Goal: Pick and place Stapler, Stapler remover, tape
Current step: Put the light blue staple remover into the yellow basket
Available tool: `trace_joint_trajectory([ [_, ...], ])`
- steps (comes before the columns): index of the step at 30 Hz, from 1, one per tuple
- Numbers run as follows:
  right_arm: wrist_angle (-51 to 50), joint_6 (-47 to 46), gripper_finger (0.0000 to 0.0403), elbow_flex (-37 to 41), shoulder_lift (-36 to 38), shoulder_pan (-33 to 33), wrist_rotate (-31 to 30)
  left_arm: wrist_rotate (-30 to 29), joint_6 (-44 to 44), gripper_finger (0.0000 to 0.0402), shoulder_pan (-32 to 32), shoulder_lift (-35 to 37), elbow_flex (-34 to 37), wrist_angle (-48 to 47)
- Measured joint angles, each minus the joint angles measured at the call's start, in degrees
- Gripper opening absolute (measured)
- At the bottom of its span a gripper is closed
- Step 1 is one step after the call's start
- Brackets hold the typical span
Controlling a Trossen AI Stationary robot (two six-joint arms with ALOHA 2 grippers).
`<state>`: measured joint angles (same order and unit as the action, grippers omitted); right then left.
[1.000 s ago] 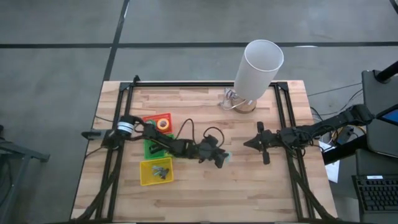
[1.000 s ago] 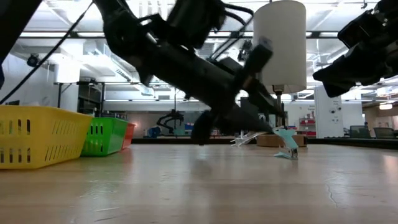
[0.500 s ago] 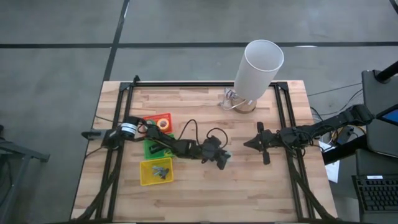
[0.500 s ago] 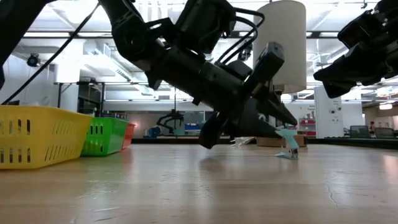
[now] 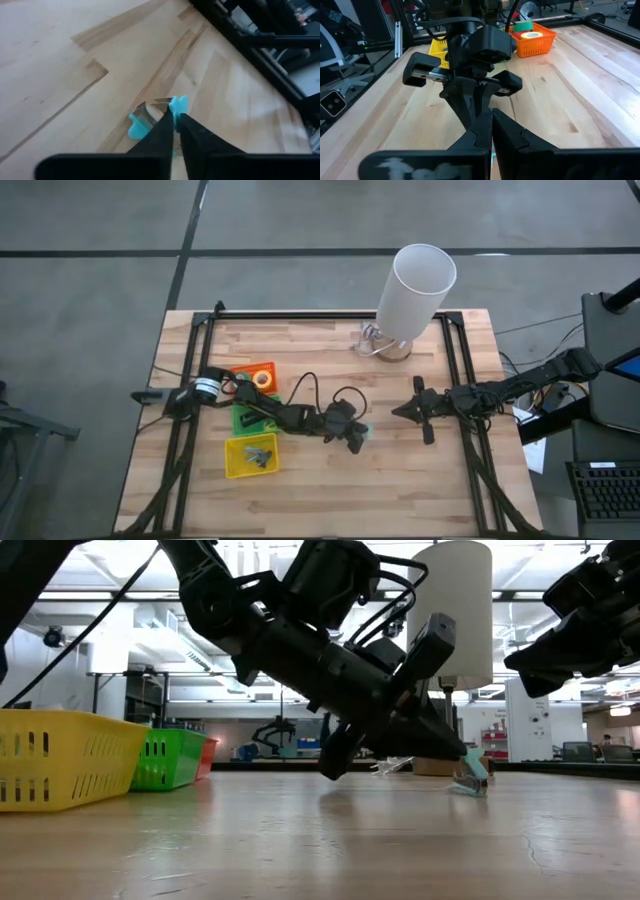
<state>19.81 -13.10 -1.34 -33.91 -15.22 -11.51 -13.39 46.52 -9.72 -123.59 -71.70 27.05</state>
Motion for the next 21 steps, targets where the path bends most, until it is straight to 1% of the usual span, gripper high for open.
trace_joint_trajectory([
  [2,0.00,0.00,0.0009,0.00,0.00,0.00,0.00,0.09,-0.17,0.0012,0.00,0.15,-0.02,0.56],
  [3,0.00,0.00,0.0009,0.00,0.00,0.00,0.00,0.05,-0.37,0.0008,0.00,0.30,-0.04,0.36],
  [9,-0.01,0.01,0.0009,0.00,0.00,-0.02,0.00,0.05,-1.51,0.0009,-0.01,0.44,-0.04,0.35],
  [14,-0.14,0.24,0.0009,-0.02,0.00,-0.02,0.00,0.48,-4.34,0.0005,-0.65,2.28,0.13,-0.62],
  [19,0.02,0.19,0.0009,-0.02,0.10,-0.02,0.00,1.59,-4.66,0.0006,-1.33,4.49,0.82,-0.27],
  [21,0.06,1.06,0.0009,-0.03,0.17,0.00,0.32,2.04,-4.75,0.0004,-1.83,4.99,0.91,-2.10],
])
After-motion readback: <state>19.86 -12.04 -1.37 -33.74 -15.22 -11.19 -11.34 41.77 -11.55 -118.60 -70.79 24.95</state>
